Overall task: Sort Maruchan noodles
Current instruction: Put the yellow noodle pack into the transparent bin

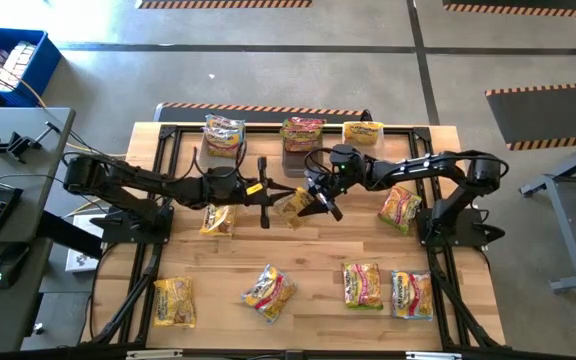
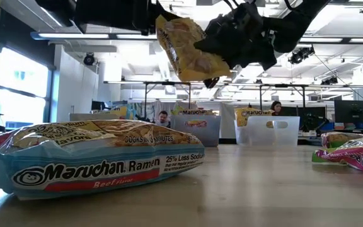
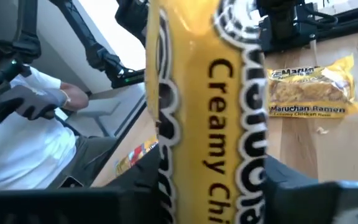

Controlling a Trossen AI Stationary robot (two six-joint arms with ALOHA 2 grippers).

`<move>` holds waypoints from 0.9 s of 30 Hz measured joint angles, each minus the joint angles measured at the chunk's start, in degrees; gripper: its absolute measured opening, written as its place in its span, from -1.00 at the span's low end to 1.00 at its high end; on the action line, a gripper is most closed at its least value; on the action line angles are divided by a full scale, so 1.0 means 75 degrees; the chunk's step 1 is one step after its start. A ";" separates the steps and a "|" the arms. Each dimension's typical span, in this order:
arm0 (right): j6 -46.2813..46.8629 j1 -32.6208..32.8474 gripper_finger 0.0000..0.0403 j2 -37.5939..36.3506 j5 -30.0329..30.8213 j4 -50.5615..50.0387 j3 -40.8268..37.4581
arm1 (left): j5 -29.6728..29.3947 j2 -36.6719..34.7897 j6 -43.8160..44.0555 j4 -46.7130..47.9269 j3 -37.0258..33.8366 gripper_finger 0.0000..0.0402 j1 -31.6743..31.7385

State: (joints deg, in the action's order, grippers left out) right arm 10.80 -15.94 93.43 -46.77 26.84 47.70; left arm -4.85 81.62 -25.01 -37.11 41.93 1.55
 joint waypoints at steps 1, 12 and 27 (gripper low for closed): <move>0.0107 -0.0003 -0.43 -0.0011 0.0001 0.0049 0.0000 | -0.0017 -0.0116 0.0097 0.0156 0.0000 -0.97 0.0033; 0.0835 -0.0040 -0.43 -0.0020 -0.0028 0.0126 0.0315 | 0.0469 -0.2028 0.0573 0.1886 -0.0500 -0.74 0.0265; -0.2769 -0.0801 -0.51 -0.0026 0.3100 -0.8984 0.5024 | 0.1374 -0.2859 0.2765 -0.2300 -0.4200 -0.85 0.1492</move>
State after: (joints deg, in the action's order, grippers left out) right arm -9.97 -21.95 93.23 -23.53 -40.54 85.38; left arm 5.46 60.18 -4.27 -54.36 10.43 12.74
